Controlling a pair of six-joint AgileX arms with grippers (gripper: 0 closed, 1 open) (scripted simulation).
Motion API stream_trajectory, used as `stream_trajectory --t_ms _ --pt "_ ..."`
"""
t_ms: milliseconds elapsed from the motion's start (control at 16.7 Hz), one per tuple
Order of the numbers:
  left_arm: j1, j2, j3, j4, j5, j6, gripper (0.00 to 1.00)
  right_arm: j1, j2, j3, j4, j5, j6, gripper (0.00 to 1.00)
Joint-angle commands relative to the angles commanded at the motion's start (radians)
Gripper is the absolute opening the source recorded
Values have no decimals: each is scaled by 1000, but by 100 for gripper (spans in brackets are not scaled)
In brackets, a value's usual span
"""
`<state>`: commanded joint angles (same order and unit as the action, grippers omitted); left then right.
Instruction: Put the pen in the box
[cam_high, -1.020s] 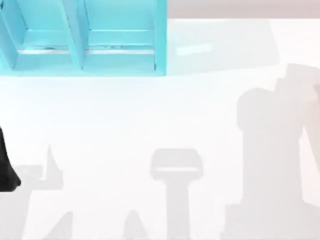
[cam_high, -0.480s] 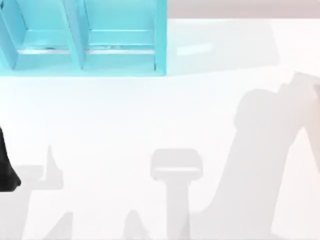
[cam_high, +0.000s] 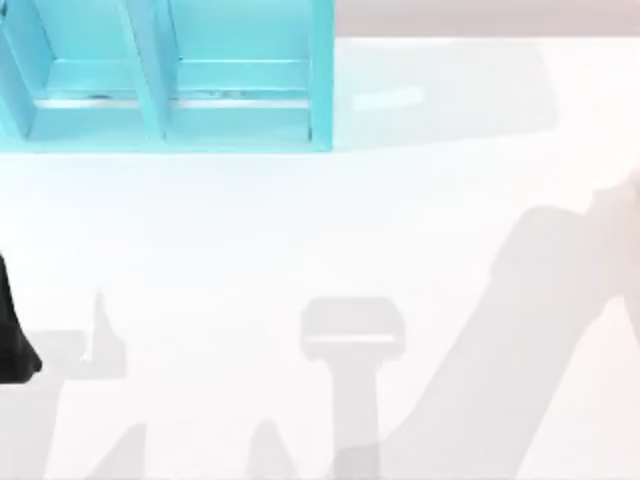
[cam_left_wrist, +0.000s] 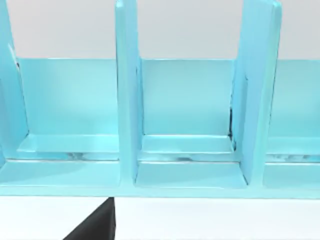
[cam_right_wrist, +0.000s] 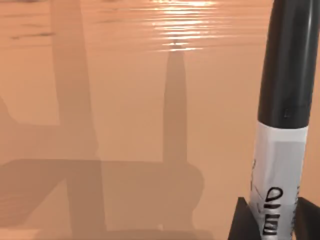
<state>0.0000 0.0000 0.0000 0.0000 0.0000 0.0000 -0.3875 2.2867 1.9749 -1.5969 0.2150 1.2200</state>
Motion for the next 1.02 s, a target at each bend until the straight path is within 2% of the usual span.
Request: stream_trajectory --t_ms 180,480,1020 --pt "0 0 0 0 0 0 100 -13 -19 -72 35 -13 -6 0" --pt "0 0 0 0 0 0 100 -14 -19 -76 38 -14 -6 0" --pt "0 0 0 0 0 0 100 -14 -19 -76 38 -14 -6 68"
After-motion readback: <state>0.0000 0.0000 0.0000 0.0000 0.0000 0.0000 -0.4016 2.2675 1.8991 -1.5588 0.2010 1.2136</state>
